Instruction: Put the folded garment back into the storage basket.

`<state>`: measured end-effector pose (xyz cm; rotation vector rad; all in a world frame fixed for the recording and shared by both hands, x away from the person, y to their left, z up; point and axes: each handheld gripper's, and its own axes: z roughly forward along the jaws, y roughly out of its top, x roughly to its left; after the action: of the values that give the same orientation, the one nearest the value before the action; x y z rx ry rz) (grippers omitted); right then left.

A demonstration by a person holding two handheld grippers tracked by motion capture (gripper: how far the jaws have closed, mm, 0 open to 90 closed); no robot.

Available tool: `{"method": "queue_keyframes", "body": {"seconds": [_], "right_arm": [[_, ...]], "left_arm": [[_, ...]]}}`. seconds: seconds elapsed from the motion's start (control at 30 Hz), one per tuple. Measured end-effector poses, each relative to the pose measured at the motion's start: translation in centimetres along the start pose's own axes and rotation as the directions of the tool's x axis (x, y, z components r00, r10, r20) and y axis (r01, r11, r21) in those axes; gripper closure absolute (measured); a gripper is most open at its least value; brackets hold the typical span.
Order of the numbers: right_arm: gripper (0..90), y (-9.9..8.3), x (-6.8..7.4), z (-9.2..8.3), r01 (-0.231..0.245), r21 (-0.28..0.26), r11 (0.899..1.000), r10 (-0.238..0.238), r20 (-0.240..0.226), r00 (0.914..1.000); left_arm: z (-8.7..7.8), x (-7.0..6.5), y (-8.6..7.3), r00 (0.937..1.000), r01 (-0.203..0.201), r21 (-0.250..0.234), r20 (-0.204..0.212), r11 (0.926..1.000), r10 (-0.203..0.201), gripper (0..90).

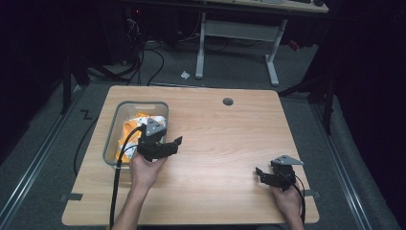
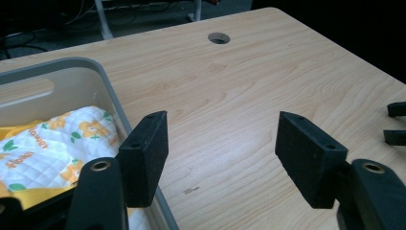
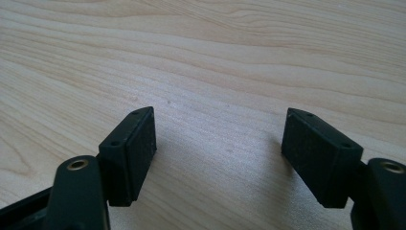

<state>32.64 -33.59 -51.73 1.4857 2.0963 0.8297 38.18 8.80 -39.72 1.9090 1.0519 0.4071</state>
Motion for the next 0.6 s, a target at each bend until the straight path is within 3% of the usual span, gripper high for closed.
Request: {"method": "queue_keyframes", "body": {"seconds": [0.6], "right_arm": [[27.9,0.0,0.0,0.0,0.001,0.0,1.0,-0.001,0.0,1.0]], "left_arm": [[1.1,-2.3,-0.8,0.9978,-0.024,0.012,0.063,0.9996,0.023,36.4]]}}
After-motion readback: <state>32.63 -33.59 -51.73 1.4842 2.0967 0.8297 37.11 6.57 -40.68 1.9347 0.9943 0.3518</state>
